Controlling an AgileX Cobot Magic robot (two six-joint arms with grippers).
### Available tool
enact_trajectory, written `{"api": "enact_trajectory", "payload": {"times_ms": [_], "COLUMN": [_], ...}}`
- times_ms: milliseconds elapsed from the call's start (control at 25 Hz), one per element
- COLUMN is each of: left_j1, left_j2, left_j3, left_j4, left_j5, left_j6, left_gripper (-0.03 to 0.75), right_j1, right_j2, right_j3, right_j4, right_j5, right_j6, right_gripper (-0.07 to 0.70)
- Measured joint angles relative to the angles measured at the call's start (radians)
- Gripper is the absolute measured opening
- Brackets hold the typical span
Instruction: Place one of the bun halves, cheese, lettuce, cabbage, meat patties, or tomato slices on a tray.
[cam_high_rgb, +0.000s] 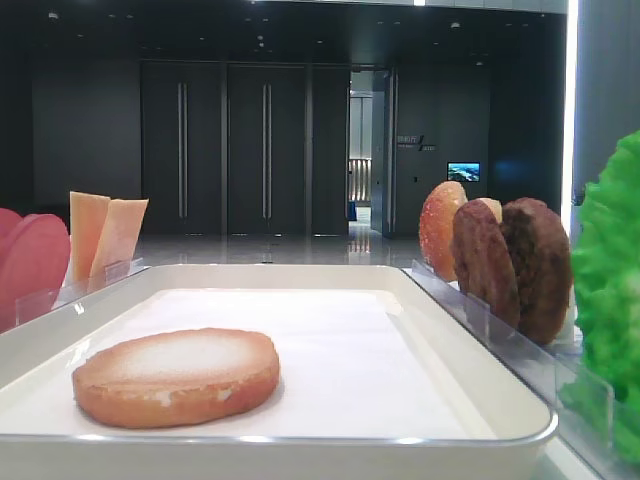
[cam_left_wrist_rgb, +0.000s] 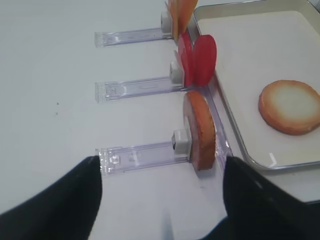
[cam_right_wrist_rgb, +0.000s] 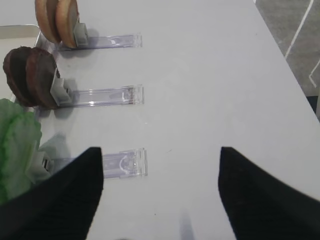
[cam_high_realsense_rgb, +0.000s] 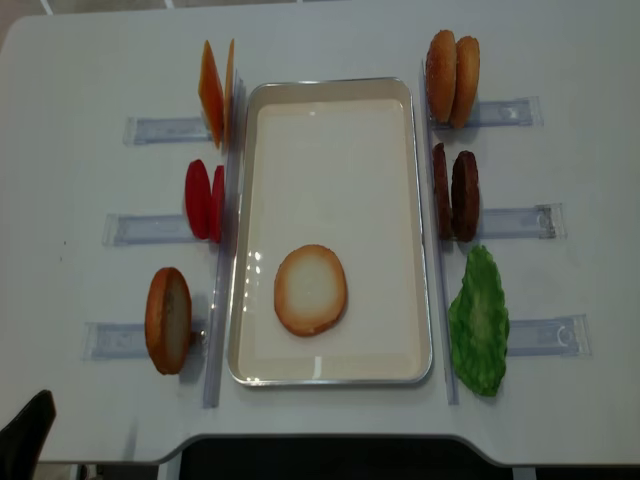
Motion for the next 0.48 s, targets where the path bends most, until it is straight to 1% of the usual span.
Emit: {"api": "enact_trajectory", "payload": {"times_ms": [480], "left_j1": [0.0], "left_j2": [0.0], "left_j3": [0.0], "left_j4": [0.002], "left_j5": [-0.001], "left_j6": [-0.007], "left_gripper": [0.576], "right_j1": [0.0], "right_j2": [0.0], "right_j3": [0.0], "right_j4": [0.0], "right_j5": [0.0], "right_j6": [0.0], "right_gripper": [0.468]}}
